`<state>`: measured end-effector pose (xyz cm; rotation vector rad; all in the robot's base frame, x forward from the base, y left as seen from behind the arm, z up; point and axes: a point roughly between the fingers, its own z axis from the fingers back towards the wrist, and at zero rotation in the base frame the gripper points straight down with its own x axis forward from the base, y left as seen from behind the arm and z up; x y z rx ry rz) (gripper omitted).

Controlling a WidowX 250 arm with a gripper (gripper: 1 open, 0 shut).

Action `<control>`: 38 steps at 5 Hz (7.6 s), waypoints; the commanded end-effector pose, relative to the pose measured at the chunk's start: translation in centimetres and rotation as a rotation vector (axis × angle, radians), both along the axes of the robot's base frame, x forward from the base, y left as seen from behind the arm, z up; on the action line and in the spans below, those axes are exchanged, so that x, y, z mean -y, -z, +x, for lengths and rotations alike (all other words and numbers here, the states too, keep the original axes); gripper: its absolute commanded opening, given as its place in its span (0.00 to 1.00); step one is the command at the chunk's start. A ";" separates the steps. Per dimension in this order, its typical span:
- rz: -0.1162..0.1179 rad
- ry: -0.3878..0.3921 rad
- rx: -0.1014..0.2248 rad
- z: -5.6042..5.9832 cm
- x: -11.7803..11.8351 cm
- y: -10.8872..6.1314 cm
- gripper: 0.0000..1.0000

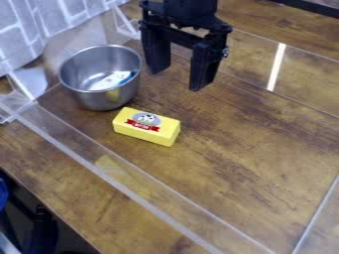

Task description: Put the white object in the silver pot

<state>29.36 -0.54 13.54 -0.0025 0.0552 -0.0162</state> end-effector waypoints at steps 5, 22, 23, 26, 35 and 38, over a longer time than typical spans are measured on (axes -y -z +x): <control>-0.010 0.119 0.110 3.8 5.5 -1.7 1.00; -0.026 0.090 0.227 6.3 3.6 1.4 1.00; -0.029 0.093 0.207 6.3 3.5 2.0 1.00; -0.030 0.104 0.163 6.5 3.3 3.5 1.00; 0.046 0.101 0.299 13.0 1.0 3.7 1.00; 0.075 0.103 0.409 14.3 -0.2 -1.0 1.00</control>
